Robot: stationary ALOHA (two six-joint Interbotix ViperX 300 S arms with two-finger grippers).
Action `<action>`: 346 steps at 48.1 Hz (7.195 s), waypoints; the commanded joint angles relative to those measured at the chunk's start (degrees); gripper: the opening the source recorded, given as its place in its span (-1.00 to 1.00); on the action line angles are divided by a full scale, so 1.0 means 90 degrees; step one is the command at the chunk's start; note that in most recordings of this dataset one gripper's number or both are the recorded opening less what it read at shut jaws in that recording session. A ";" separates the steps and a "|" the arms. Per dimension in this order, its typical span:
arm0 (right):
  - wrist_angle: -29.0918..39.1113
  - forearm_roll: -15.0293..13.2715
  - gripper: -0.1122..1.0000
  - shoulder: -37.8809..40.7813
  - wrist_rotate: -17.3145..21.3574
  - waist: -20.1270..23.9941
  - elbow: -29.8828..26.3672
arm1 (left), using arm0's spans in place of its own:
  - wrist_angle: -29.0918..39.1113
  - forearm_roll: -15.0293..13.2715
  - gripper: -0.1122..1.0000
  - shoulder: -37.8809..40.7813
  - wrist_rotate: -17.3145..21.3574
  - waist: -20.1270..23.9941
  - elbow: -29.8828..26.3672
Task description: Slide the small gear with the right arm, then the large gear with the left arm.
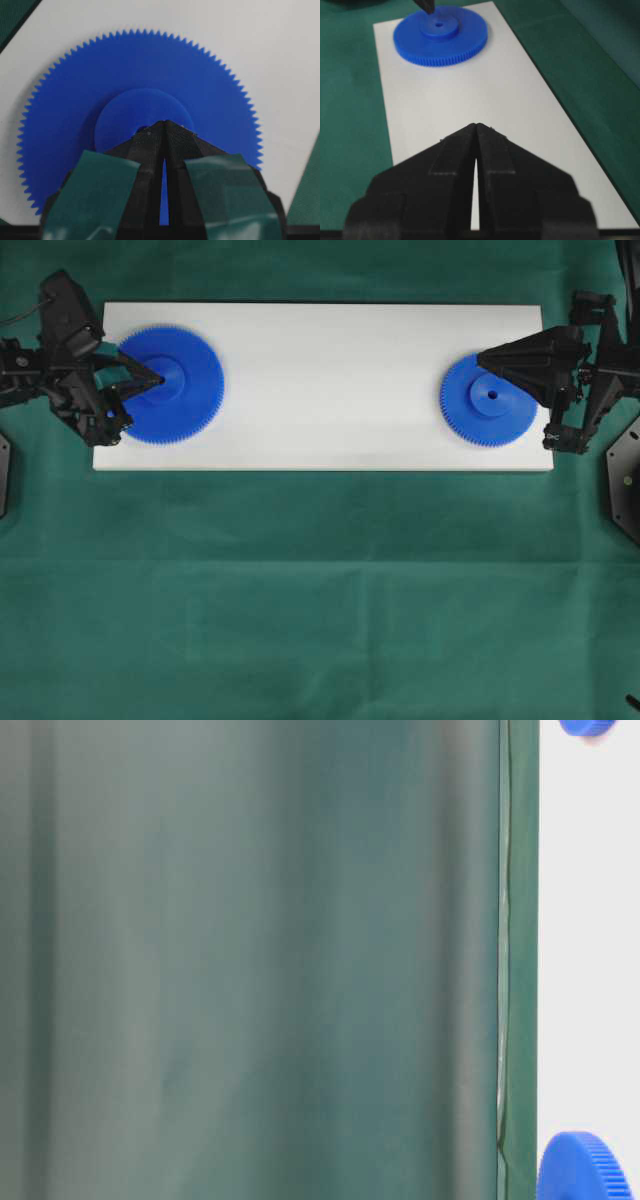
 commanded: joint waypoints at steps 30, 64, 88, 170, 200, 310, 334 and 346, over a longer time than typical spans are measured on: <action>-0.0059 0.0020 0.11 0.0020 0.0010 0.0127 -0.0166 | -0.0381 0.0010 -0.80 0.0850 0.0322 0.0127 -0.0254; -0.0059 0.0049 0.11 0.0010 0.0010 0.0244 -0.0176 | 0.0244 0.0010 -0.80 0.1074 0.0293 0.0107 -0.0352; -0.0059 0.0049 0.11 0.0029 0.0010 0.0361 -0.0234 | 0.0254 0.0029 -0.80 0.3525 0.0381 -0.0723 -0.3105; -0.0039 0.0049 0.11 -0.0283 0.0000 0.0400 0.0010 | 0.1836 0.0049 -0.80 0.5068 0.0361 -0.1250 -0.6123; -0.0029 0.0049 0.11 -0.0596 0.0010 0.0459 0.0137 | 0.1025 0.0039 -0.80 0.3135 0.0303 -0.0547 -0.3057; -0.0059 0.0059 0.11 -0.0557 0.0010 0.0645 0.0098 | 0.2051 0.0020 -0.80 -0.3955 0.0283 -0.0908 0.0010; -0.0059 0.0059 0.11 -0.0547 0.0010 0.0645 0.0117 | 0.1875 0.0010 -0.80 -0.4902 0.0039 -0.1055 0.0625; -0.0059 0.0068 0.11 -0.0547 0.0010 0.0654 0.0137 | 0.1543 0.0010 -0.80 -0.4863 0.0039 -0.1260 0.0635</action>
